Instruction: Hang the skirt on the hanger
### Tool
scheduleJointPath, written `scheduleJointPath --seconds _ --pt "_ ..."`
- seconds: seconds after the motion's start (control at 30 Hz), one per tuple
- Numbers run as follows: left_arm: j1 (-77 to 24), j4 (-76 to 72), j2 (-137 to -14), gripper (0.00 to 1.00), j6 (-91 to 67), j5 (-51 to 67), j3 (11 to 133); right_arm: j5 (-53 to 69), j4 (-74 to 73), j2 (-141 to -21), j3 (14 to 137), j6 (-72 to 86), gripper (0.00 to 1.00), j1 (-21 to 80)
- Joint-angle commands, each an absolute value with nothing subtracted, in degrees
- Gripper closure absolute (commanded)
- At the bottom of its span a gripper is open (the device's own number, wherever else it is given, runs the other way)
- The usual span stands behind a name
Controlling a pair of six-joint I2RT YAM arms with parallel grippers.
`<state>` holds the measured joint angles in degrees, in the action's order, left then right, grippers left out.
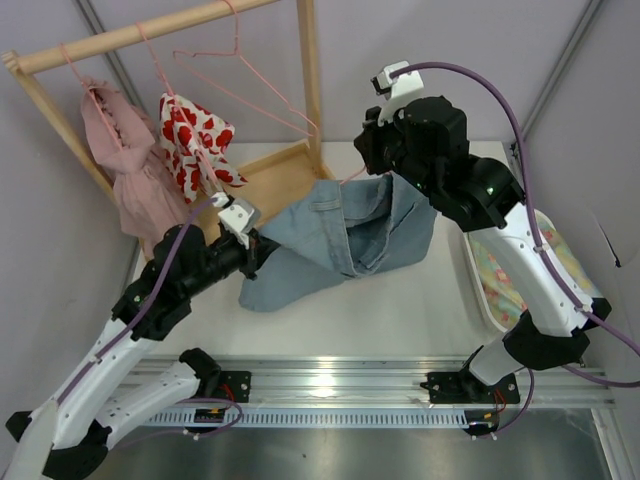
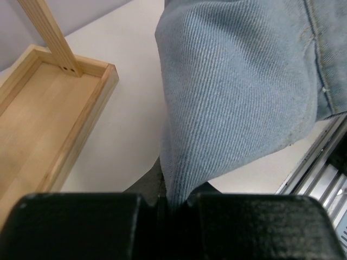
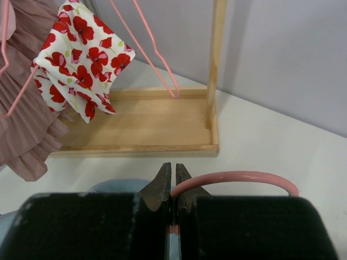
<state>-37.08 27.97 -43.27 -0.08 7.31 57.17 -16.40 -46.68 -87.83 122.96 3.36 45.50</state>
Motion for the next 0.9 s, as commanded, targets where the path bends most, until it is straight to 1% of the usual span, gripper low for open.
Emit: scheduleJointPath --seconds 0.0,0.13,0.27,0.37,0.4,0.53,0.57,0.63,0.67,0.7,0.8,0.87 --pt "-34.10 38.06 -37.01 1.00 -1.14 -0.44 55.37 -29.80 -36.22 -81.21 124.37 0.26 1.00 39.64" --pt "-34.10 35.95 -32.70 0.98 -0.18 5.61 54.85 -28.04 -34.63 -80.16 121.30 0.26 1.00 39.64" --pt "-34.10 38.05 -32.52 0.97 -0.17 5.89 55.63 -29.35 -33.05 -78.66 119.09 -2.28 1.00 39.64" --pt "-34.10 38.50 -33.05 0.82 -0.18 6.15 55.90 -28.75 -32.70 -77.61 117.87 -2.46 1.00 39.64" --pt "-34.19 38.32 -33.13 0.80 -0.18 6.07 55.99 -27.52 -31.91 -76.56 116.47 -2.03 1.00 39.64" --pt "-34.10 37.71 -34.01 0.81 -0.18 5.89 54.67 -26.55 -30.59 -74.98 114.70 -1.14 1.00 39.64" --pt "-34.10 37.44 -34.36 0.79 -0.18 6.58 54.41 -26.11 -30.76 -74.97 114.70 -0.97 1.00 39.64" --pt "-34.10 36.74 -34.80 0.66 -0.44 6.77 54.75 -23.40 -31.29 -75.32 115.31 -0.27 1.00 39.64" --pt "-34.10 36.13 -35.33 0.57 -0.53 6.68 55.45 -22.51 -31.72 -75.84 115.31 -0.26 1.00 39.64" --pt "-34.10 35.78 -35.59 0.46 -0.70 7.29 57.37 -22.07 -32.16 -76.11 115.23 -0.26 1.00 39.64" --pt "-34.10 34.11 -36.91 0.30 -0.53 10.09 64.32 -21.62 -32.52 -76.90 113.47 1.05 1.00 39.64" --pt "-34.19 33.49 -38.49 0.29 -0.18 12.29 70.72 -19.35 -32.08 -76.73 111.72 1.14 1.00 39.64"
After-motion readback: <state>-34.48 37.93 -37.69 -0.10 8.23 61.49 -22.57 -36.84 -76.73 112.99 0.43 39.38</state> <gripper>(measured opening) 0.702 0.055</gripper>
